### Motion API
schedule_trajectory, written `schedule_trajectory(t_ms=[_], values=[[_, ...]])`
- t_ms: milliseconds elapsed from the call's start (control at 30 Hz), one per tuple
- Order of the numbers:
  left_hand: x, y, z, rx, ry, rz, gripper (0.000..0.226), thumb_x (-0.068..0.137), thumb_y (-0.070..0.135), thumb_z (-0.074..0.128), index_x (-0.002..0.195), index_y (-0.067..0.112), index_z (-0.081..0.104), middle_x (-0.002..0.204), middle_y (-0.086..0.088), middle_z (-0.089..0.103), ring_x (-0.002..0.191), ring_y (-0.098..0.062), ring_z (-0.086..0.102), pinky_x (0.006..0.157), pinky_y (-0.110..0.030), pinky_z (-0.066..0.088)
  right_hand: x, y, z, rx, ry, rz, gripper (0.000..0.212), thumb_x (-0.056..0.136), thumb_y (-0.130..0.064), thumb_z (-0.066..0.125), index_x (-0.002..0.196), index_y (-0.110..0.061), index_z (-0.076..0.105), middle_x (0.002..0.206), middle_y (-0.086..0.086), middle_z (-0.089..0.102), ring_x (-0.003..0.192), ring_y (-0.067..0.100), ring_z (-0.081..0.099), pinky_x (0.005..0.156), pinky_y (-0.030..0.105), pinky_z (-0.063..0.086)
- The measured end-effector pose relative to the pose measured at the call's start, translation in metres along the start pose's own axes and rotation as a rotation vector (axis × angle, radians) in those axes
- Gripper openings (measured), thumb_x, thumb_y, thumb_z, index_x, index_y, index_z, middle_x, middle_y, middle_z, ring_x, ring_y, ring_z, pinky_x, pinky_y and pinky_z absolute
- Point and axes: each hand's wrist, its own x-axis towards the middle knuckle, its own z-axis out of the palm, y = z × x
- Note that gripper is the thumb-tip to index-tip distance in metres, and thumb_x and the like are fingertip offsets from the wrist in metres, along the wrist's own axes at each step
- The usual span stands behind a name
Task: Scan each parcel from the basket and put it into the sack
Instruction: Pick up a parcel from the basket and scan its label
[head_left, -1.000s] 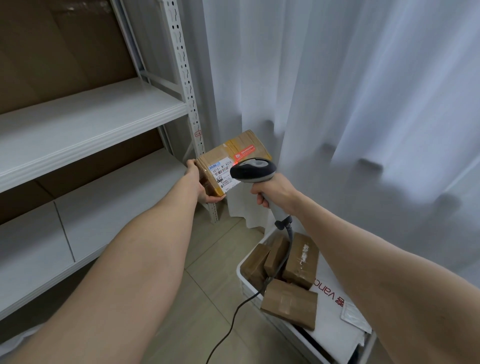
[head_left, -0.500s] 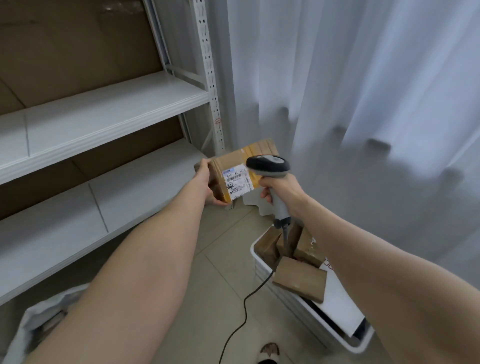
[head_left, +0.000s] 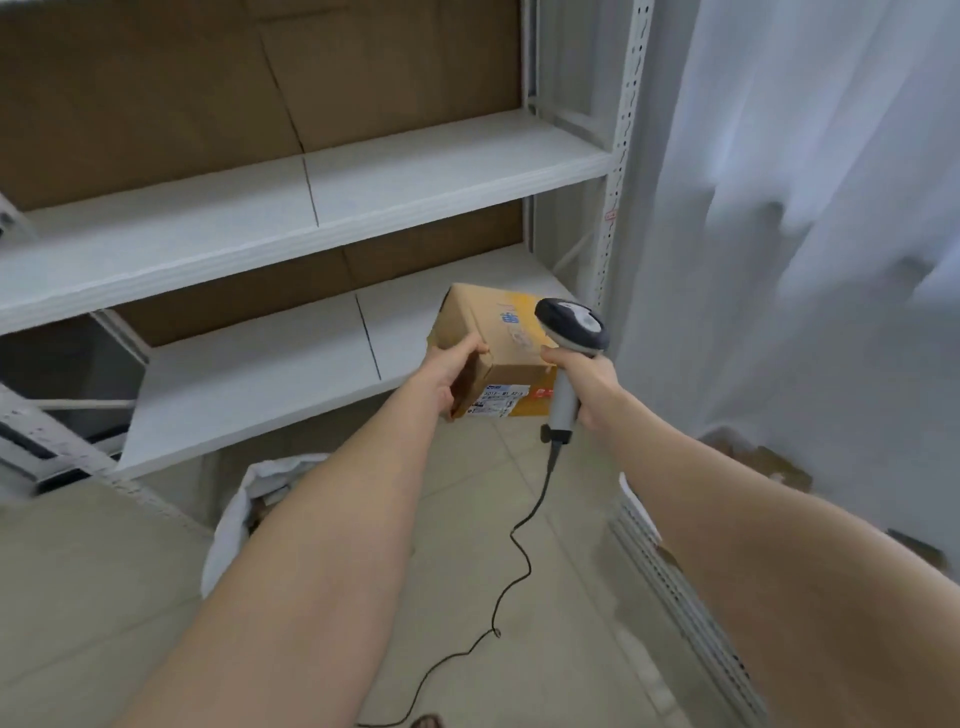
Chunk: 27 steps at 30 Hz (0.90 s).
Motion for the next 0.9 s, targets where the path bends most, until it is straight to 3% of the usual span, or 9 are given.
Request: schedule_trajectory(t_ms=[100, 200, 333, 467, 667, 733, 800, 900], values=[[0.004, -0.007, -0.058, -0.081, 0.071, 0.083, 0.076, 0.061, 0.027, 0.073, 0.128, 0.030, 0.038, 0.116, -0.012, 0.061, 0.106, -0.029, 0.059, 0.092, -0.047, 0.050, -0.004, 0.019, 0.069, 0.032, -0.088, -0.003, 0.042, 0.082, -0.013, 0.076, 0.118, -0.009, 0.056, 0.116, 0.013, 0.063, 0.099, 0.026, 0.058, 0.090, 0.041, 0.050], [0.018, -0.018, -0.130, -0.149, 0.085, 0.064, 0.078, 0.053, 0.027, 0.077, 0.119, 0.035, 0.037, 0.114, -0.012, 0.064, 0.102, -0.028, 0.061, 0.095, -0.048, 0.050, -0.008, 0.042, 0.147, 0.023, -0.161, 0.043, 0.044, 0.080, -0.015, 0.078, 0.118, -0.007, 0.057, 0.114, 0.012, 0.062, 0.102, 0.026, 0.059, 0.095, 0.043, 0.050], [0.072, -0.042, -0.251, -0.047, 0.257, 0.054, 0.114, 0.035, 0.043, 0.084, 0.131, 0.050, 0.023, 0.129, -0.006, 0.051, 0.112, -0.028, 0.056, 0.090, -0.048, 0.052, -0.011, 0.083, 0.255, 0.014, -0.271, 0.135, 0.034, 0.081, -0.013, 0.077, 0.111, -0.009, 0.062, 0.100, 0.008, 0.064, 0.092, 0.025, 0.060, 0.095, 0.047, 0.050], [0.059, -0.041, -0.341, 0.159, 0.380, 0.020, 0.119, 0.046, 0.050, 0.079, 0.144, 0.046, 0.011, 0.135, -0.005, 0.038, 0.115, -0.029, 0.049, 0.095, -0.049, 0.048, -0.011, 0.133, 0.351, 0.009, -0.330, 0.245, 0.041, 0.082, -0.014, 0.076, 0.118, -0.008, 0.060, 0.105, 0.012, 0.063, 0.094, 0.028, 0.060, 0.077, 0.043, 0.054], [0.114, -0.087, -0.421, 0.166, 0.463, -0.108, 0.120, 0.065, 0.043, 0.080, 0.149, 0.040, -0.005, 0.147, -0.015, 0.019, 0.127, -0.036, 0.038, 0.102, -0.050, 0.041, 0.025, 0.217, 0.437, -0.018, -0.339, 0.396, 0.063, 0.068, -0.023, 0.085, 0.122, -0.002, 0.059, 0.107, 0.016, 0.065, 0.090, 0.032, 0.063, 0.064, 0.037, 0.055], [0.138, -0.108, -0.436, 0.150, 0.489, -0.145, 0.117, 0.069, 0.039, 0.080, 0.151, 0.034, -0.004, 0.148, -0.016, 0.017, 0.130, -0.035, 0.036, 0.104, -0.044, 0.039, 0.043, 0.244, 0.456, -0.046, -0.349, 0.432, 0.049, 0.075, -0.020, 0.081, 0.117, -0.004, 0.060, 0.100, 0.014, 0.066, 0.082, 0.028, 0.064, 0.062, 0.035, 0.056], [0.171, -0.135, -0.449, 0.119, 0.501, -0.153, 0.118, 0.068, 0.036, 0.082, 0.151, 0.031, -0.001, 0.146, -0.015, 0.022, 0.128, -0.033, 0.039, 0.101, -0.038, 0.039, 0.068, 0.278, 0.471, -0.069, -0.353, 0.461, 0.045, 0.080, -0.016, 0.078, 0.120, -0.006, 0.059, 0.105, 0.015, 0.066, 0.086, 0.030, 0.066, 0.068, 0.039, 0.059], [0.218, -0.173, -0.465, 0.096, 0.521, -0.192, 0.120, 0.066, 0.035, 0.083, 0.151, 0.030, -0.001, 0.143, -0.015, 0.022, 0.124, -0.033, 0.042, 0.099, -0.034, 0.040, 0.103, 0.329, 0.490, -0.119, -0.331, 0.484, 0.053, 0.074, -0.015, 0.082, 0.122, -0.009, 0.060, 0.114, 0.017, 0.067, 0.102, 0.035, 0.064, 0.090, 0.053, 0.054]])
